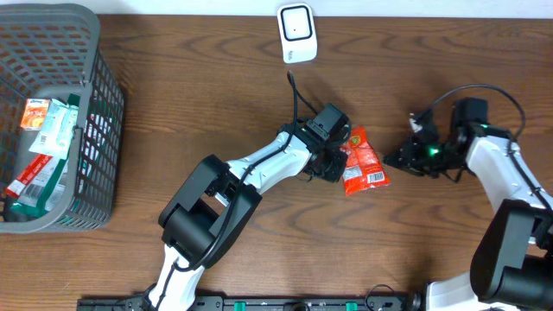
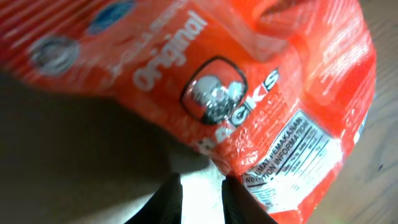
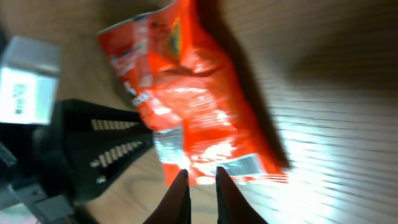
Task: Scan the item barcode
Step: 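Move the right gripper toward the red bag held by the left gripper, then grasp the red bag with the right gripper beside the left gripper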
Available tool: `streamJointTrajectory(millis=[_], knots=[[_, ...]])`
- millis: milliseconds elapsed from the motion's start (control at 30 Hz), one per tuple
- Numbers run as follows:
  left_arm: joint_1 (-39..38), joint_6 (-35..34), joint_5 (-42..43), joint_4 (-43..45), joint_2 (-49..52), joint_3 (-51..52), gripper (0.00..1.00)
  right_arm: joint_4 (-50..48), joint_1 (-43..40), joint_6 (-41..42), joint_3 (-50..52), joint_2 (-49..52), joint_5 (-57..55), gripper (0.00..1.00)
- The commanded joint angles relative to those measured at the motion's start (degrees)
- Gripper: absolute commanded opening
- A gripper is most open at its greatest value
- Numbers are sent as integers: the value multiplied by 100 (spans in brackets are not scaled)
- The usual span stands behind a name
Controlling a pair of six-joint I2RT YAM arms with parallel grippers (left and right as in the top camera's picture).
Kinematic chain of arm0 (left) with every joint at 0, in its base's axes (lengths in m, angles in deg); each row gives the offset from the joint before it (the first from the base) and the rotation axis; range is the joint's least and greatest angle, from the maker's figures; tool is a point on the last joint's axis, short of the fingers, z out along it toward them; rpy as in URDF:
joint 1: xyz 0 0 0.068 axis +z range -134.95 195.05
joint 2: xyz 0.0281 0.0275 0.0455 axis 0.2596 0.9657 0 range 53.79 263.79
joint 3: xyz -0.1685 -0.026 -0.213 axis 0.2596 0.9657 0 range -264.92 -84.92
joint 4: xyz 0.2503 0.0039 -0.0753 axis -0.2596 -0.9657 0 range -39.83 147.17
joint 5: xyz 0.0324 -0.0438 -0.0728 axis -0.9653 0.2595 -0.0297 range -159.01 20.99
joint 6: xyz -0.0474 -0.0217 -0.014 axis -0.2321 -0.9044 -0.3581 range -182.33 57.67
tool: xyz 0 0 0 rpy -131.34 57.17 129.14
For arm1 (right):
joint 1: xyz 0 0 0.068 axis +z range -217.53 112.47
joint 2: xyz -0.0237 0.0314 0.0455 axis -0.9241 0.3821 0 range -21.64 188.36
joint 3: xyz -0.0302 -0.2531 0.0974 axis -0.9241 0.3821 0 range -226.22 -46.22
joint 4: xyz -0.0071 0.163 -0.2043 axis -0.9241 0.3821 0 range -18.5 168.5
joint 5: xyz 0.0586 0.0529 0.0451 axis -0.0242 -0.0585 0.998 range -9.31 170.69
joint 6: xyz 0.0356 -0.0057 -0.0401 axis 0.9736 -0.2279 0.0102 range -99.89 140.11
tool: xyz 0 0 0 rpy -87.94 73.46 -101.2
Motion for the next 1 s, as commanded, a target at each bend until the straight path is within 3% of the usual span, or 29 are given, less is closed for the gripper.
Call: streamJointTrajectory(millis=[0, 567, 767, 967], knots=[[-7, -72, -527, 214, 142, 31, 24, -28, -116, -188, -66, -15, -339, 12], [-625, -50, -612, 704, 356, 31, 28, -162, 249, -186, 15, -15, -1099, 22], [-619, -17, -1320, 837, 356, 31, 29, -942, 254, -96, 20, -15, -1110, 23], [-619, 249, -1399, 962, 356, 31, 27, -1478, 254, -52, 142, -13, -1132, 23]])
